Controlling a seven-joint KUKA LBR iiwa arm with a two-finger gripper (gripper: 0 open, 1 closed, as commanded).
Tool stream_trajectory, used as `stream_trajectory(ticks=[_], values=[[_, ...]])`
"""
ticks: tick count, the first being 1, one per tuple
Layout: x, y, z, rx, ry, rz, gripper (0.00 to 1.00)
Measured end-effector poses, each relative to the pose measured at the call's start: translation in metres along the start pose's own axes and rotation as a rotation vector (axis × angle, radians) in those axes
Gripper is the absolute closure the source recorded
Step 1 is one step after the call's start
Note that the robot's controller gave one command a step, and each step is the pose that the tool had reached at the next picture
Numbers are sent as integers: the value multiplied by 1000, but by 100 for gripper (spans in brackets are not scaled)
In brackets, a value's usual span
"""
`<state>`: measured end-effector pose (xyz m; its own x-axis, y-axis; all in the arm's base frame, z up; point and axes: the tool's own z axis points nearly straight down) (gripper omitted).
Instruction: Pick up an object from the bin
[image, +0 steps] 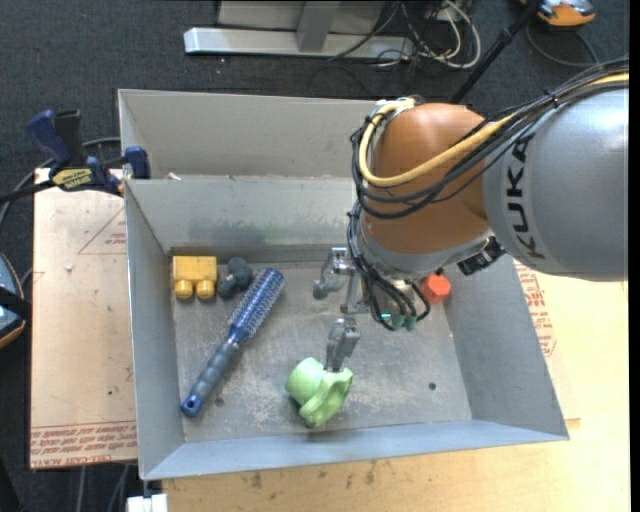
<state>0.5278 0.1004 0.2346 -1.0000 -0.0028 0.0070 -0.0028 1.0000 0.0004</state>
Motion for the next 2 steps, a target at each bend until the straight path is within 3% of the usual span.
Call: stream_trajectory(ticks=[1,2], values=[[-46,50,162,-1,-11,26,0],[-48,112,160,-1,-19,-277,0]])
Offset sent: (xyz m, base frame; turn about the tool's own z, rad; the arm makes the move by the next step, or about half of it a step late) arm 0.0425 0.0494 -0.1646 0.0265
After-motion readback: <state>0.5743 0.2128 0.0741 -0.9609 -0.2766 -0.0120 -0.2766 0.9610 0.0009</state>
